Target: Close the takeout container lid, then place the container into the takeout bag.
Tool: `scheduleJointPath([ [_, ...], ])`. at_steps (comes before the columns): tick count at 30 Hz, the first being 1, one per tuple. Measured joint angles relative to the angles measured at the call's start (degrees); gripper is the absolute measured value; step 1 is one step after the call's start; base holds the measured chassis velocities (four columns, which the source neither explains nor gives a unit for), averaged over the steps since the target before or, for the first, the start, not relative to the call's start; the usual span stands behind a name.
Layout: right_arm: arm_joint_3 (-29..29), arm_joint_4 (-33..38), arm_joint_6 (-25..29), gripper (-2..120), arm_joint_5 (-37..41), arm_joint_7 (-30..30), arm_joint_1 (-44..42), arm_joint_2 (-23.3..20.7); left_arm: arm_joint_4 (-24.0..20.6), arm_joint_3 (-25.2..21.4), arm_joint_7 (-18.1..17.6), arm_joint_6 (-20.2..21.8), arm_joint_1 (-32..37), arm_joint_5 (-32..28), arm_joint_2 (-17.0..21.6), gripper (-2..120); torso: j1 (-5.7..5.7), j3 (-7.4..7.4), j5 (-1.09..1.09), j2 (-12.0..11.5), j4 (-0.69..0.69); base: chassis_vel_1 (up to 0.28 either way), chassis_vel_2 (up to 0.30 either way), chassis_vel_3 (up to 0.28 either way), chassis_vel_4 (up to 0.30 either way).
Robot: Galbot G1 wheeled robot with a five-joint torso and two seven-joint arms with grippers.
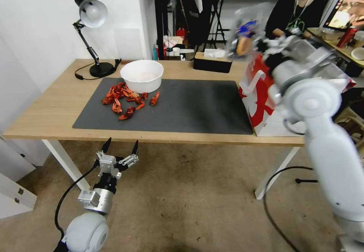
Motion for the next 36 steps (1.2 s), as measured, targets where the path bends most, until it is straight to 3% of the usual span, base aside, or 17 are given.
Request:
scheduleJointPath([
  [6,7.3,-1.0,-2.1,0,-0.6,0.3,-4.3,-2.6,0.0,0.5,0.0,0.0,-0.4,0.1,-0.1,100,0.00,0.00,0.00,0.0,-0.01,0.000,0.000,0.000,0.000],
  [12,9.3,-1.2,-4.3,1,-4.1,0.0,-9.6,-3.3,0.0,0.9,0.0,0.0,-0.7,0.1,-0.1,100,0.00,0.00,0.03,0.0,-0.01,0.000,0.000,0.000,0.000],
  [26,9.8,-0.5,-4.4,50,-5.0,-0.8,-11.3,-2.8,-0.3,1.1,0.0,0.3,-0.8,0.3,-0.1,100,0.00,0.00,-0.01,0.0,0.00,0.000,0.000,0.000,0.000],
  [29,9.7,0.5,-0.2,60,-2.6,-4.2,-10.9,-2.8,-0.5,0.9,0.0,0.3,-0.8,0.2,-0.1,100,0.00,0.00,-0.01,0.0,0.01,0.000,0.000,0.000,0.000],
  [30,9.6,1.9,3.2,67,-0.8,-7.9,-11.0,-2.8,-0.6,0.8,0.0,0.3,-0.7,0.2,0.0,100,0.00,0.00,-0.03,0.0,0.01,0.000,0.000,0.000,0.000],
  [32,9.3,3.8,5.5,77,-0.2,-11.9,-12.0,-2.8,-0.6,0.7,0.0,0.3,-0.6,0.2,0.0,100,0.00,0.00,-0.02,0.0,0.00,0.000,0.000,0.000,0.000],
  [36,8.4,5.8,7.0,85,-1.5,-15.6,-13.8,-3.2,-0.6,0.7,0.0,0.3,-0.6,0.2,-0.1,100,0.00,0.00,-0.03,0.0,0.01,0.000,0.000,0.000,0.000],
])
